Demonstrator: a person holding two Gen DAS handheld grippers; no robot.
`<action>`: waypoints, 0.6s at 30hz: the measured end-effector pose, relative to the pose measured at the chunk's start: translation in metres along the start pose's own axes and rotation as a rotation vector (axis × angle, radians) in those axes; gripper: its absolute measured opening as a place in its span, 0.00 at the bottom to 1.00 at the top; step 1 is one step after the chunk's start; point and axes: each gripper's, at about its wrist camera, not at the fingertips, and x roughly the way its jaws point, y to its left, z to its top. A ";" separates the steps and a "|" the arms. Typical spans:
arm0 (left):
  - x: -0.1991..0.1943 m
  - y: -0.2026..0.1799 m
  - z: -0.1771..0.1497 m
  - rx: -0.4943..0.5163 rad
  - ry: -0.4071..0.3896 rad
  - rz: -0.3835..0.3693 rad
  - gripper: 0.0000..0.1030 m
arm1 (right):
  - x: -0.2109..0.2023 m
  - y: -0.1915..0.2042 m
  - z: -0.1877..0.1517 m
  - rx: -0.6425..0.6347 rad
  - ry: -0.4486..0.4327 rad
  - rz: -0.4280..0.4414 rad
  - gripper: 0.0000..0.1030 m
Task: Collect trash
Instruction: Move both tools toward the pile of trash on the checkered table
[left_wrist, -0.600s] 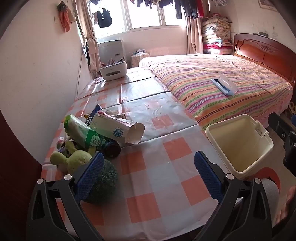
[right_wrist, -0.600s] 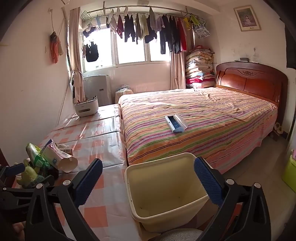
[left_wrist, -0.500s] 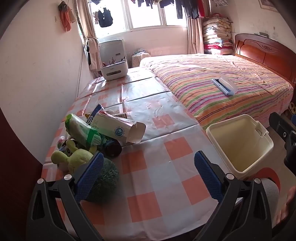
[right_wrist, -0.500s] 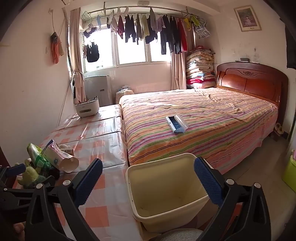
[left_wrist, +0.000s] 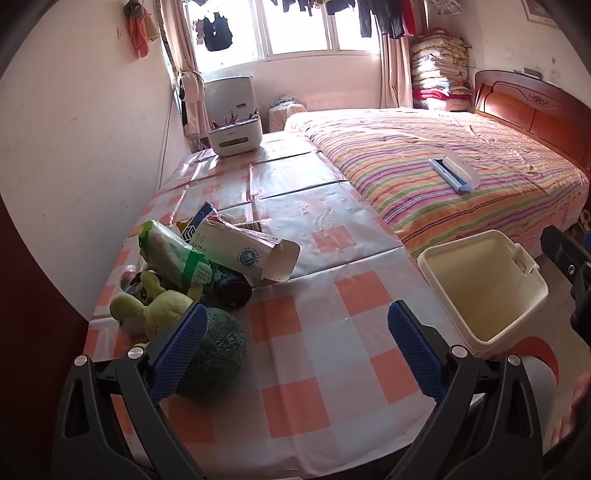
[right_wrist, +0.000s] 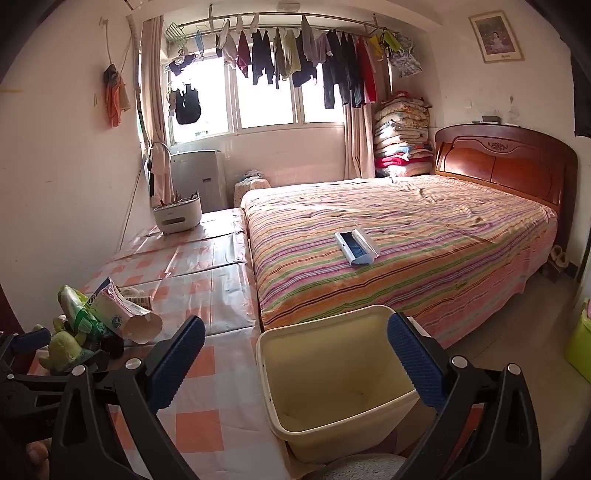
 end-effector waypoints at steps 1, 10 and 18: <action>0.000 0.001 0.000 0.000 0.001 0.000 0.94 | -0.001 -0.004 -0.001 0.004 -0.002 0.002 0.94; 0.004 0.008 0.000 -0.018 0.012 0.002 0.94 | 0.002 -0.001 -0.002 0.006 0.008 0.011 0.94; 0.008 0.012 -0.001 -0.025 0.021 0.007 0.94 | 0.009 0.004 -0.003 -0.001 0.015 0.019 0.94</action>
